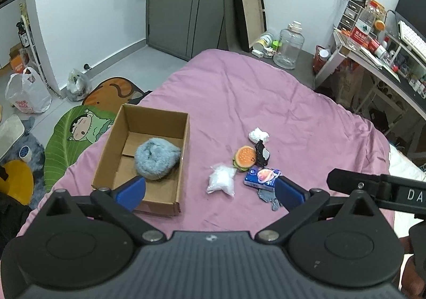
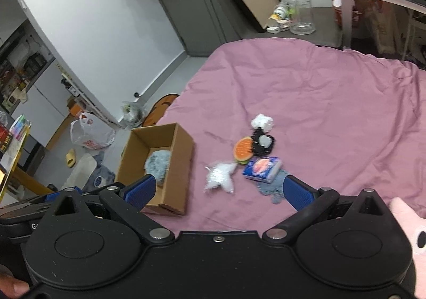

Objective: Organize soft objects
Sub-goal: 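Move the left gripper to the clear bag while the right approaches the tissue pack, then grasp the clear bag with the left gripper while the right grasps the blue tissue pack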

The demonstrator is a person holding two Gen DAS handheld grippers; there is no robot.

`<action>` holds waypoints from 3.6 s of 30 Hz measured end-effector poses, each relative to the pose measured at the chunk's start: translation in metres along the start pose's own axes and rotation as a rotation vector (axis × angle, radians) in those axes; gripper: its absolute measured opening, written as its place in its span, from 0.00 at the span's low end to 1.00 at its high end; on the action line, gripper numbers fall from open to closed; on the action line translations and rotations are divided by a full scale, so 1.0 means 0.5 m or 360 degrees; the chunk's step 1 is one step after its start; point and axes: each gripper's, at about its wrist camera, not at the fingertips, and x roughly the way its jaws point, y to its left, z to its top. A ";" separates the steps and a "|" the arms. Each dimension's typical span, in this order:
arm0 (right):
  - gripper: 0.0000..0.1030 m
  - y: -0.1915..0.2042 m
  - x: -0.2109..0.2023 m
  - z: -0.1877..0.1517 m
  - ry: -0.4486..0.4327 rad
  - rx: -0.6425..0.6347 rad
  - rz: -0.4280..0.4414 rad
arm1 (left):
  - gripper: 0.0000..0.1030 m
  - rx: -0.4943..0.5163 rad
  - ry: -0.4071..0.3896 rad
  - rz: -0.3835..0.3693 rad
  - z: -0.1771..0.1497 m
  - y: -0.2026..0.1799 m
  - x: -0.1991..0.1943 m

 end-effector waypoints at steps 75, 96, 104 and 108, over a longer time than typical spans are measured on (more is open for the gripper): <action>0.65 -0.305 0.454 -0.023 0.0301 0.0761 0.0374 | 0.71 0.0066 0.0437 0.0213 -0.031 -0.079 0.533; 0.19 -0.294 0.462 -0.018 0.0297 0.0701 0.0397 | 0.46 -0.0023 0.0455 0.0161 -0.035 -0.080 0.516; 0.19 -0.263 0.405 -0.015 0.0251 0.0614 0.0337 | 0.46 -0.0061 0.0369 0.0147 -0.024 -0.074 0.442; 0.19 -0.236 0.375 -0.013 0.0223 0.0586 0.0332 | 0.46 -0.0082 0.0313 0.0140 -0.019 -0.068 0.400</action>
